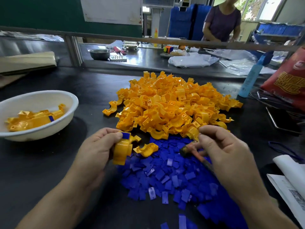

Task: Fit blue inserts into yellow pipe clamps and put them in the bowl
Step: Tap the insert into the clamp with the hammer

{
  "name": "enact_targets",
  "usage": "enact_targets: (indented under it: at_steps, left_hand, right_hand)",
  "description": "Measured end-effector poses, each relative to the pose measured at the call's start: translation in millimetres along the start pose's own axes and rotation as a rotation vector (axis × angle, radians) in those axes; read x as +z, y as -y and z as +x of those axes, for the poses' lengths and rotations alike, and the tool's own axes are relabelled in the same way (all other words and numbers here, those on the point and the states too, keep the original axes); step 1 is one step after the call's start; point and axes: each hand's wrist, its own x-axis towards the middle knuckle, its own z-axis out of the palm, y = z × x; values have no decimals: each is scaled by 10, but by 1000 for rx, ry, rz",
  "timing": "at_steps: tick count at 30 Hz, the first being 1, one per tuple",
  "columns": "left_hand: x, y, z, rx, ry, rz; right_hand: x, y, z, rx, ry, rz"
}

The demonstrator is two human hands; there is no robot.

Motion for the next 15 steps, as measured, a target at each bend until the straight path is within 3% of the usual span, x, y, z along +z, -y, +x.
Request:
enact_targets:
  at_steps: [3,5,10,15]
  left_hand:
    - [-181,-70,50,-73,127,78]
    - [-299,-119,55,-84,225,279]
    - [-502,-59,52,15,5,671]
    - [-524,111,-25,71,-40,974]
  right_hand:
    - [-239,37,10,-72,68,-279]
    - [-404,-30,-49,-76,111,-496]
    - [-698,-427,-335,99,254,-978]
    - [-670,-475,-526,120,277,-967]
